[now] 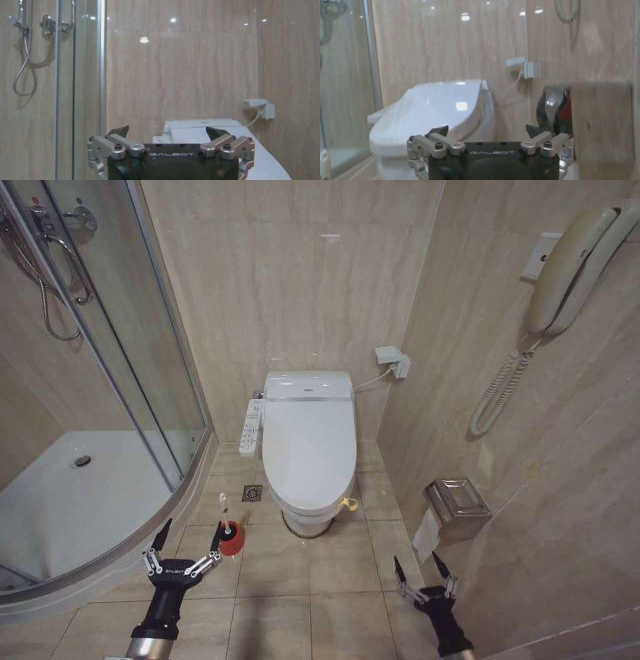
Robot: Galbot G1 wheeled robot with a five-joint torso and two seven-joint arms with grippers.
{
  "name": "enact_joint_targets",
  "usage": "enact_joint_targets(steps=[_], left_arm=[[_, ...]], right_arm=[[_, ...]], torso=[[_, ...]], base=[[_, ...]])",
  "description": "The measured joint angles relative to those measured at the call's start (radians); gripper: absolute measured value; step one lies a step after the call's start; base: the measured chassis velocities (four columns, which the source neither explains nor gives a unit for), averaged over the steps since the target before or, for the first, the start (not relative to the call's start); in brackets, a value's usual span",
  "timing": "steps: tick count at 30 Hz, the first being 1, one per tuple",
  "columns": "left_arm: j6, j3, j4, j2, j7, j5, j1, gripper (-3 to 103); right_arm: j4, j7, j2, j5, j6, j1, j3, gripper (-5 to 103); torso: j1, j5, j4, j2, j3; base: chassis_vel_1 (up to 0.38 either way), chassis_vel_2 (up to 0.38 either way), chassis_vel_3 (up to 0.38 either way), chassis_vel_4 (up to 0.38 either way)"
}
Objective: Open the toilet lid, clean the toilet bowl with a toilet brush, close the toilet lid, and flush.
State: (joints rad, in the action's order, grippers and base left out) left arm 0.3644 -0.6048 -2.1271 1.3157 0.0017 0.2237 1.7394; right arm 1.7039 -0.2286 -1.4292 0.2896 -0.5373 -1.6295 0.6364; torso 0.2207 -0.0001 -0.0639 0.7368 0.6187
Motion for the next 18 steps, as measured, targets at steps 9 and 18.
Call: enact_joint_targets(steps=[9, 18], left_arm=[[-0.023, 0.001, -0.018, -0.003, -0.005, 0.006, 0.000, 100], [-0.069, -0.004, -0.060, -0.001, -0.034, 0.017, 0.006, 100]], right_arm=[[0.192, 0.075, 0.016, -0.007, 0.106, -0.033, -0.011, 100], [0.415, 0.163, 0.041, -0.009, 0.221, -0.074, -0.012, 100]], torso=[[0.000, -0.0001, 0.0000, 0.000, 0.000], [0.000, 0.0000, -0.0001, 0.000, 0.000]], base=[[0.000, 0.000, 0.000, 0.000], [0.000, 0.000, 0.000, 0.000]])
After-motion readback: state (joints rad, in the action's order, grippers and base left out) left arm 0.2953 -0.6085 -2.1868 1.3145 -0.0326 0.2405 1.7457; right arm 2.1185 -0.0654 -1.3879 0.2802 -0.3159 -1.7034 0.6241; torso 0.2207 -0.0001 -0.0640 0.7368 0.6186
